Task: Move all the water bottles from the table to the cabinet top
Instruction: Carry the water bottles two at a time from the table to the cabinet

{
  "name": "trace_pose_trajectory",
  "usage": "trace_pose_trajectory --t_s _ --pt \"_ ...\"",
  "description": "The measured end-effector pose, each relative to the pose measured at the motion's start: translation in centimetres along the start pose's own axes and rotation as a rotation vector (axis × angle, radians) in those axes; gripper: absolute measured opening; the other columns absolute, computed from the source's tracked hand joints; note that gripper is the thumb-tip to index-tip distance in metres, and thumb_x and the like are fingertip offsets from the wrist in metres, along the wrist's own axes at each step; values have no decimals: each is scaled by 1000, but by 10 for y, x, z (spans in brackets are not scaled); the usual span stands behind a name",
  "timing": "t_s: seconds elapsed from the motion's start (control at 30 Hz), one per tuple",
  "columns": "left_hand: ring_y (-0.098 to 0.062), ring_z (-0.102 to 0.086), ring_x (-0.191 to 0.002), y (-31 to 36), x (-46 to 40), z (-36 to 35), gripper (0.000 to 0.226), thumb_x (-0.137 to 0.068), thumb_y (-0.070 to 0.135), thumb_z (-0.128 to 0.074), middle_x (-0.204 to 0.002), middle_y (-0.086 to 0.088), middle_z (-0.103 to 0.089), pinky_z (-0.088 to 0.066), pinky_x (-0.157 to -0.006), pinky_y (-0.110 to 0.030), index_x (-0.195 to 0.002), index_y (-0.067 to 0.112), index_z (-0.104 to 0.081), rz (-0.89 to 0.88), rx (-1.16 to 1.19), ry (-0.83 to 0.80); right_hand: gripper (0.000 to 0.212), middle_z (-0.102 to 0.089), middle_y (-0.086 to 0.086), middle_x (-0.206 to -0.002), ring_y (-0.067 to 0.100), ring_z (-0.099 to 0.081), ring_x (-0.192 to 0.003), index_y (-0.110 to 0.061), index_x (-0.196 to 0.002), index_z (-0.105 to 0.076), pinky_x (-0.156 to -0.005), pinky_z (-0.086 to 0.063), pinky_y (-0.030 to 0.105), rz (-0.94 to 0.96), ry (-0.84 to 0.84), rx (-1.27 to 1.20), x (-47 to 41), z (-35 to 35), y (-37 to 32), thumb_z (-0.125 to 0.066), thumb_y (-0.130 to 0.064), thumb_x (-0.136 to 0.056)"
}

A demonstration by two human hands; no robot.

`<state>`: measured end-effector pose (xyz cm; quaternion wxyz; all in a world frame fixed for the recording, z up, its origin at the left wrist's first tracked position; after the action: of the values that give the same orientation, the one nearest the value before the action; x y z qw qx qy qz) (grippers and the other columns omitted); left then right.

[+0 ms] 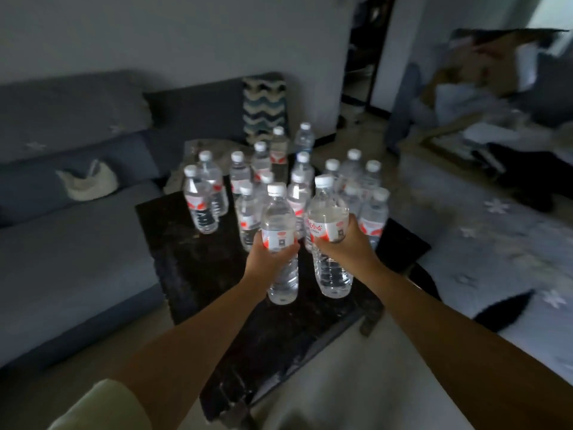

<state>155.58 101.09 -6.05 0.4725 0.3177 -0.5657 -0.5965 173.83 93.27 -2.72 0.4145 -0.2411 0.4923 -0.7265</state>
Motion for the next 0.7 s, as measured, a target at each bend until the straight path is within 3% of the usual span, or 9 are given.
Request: trace_pose_trajectory --t_s 0.07,0.2,0.33,0.43,0.53,0.6,0.7 --pt "-24 -68 -97 -1 14 -44 54 -74 17 -80 -107 -9 -70 -56 -90 -43 -120 12 -54 2 -21 -90 63 -59 -19 -92 9 -62 -89 -28 -120 -43 -67 -47 14 -50 84 30 28 43 19 -81 -29 -70" --pt "-34 -67 -98 -7 67 -137 49 -76 13 -76 -106 -19 -69 -55 -90 -47 -119 4 -54 6 -59 -280 70 -65 1 -116 22 -63 -106 -19 -129 -43 -92 -50 36 -203 260 96 106 134 69 -81 -32 -72" --pt "-33 -69 -96 -16 135 -225 47 -77 22 -78 -103 -19 -69 -56 -88 -47 -114 3 -57 -33 -113 -524 76 -58 -3 -109 14 -57 -98 -16 -133 -39 -84 -45 26 -284 419 130 199 209 102 -81 -34 -73" --pt "-20 -72 -88 -18 190 -285 33 -75 21 -80 -88 -1 -74 -59 -77 -31 -103 12 -64 -72 -130 -639 71 -58 -4 -101 15 -59 -90 -14 -127 -42 -73 -44 23 -367 550 142 276 259 125 -82 -35 -72" --pt "-28 -70 -95 -26 248 -345 46 -74 19 -81 -100 -10 -72 -56 -85 -40 -113 7 -60 -78 -177 -798 68 -61 -3 -98 17 -62 -90 -16 -122 -43 -69 -44 21 -474 702 134 358 301 150 -82 -35 -70" --pt "-25 -70 -90 -31 282 -378 52 -70 25 -84 -100 -7 -72 -56 -84 -40 -113 11 -59 -109 -224 -900 71 -59 -6 -96 16 -61 -90 -19 -125 -42 -64 -41 15 -544 800 132 409 320 162 -82 -37 -69" --pt "-21 -70 -84 -40 337 -419 62 -57 40 -84 -97 -5 -74 -56 -82 -39 -110 16 -61 -153 -296 -1043 70 -60 -2 -99 21 -61 -92 -17 -125 -43 -74 -47 24 -673 944 121 482 338 180 -80 -39 -70"
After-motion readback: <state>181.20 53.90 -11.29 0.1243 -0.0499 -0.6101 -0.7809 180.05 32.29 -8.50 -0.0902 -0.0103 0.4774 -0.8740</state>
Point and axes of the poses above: each hand's wrist, its own x-axis away from the middle knuckle, its own z-axis out of the back of the hand, y = z × x, the point moved 10 cm from there along -x, towards the middle knuckle
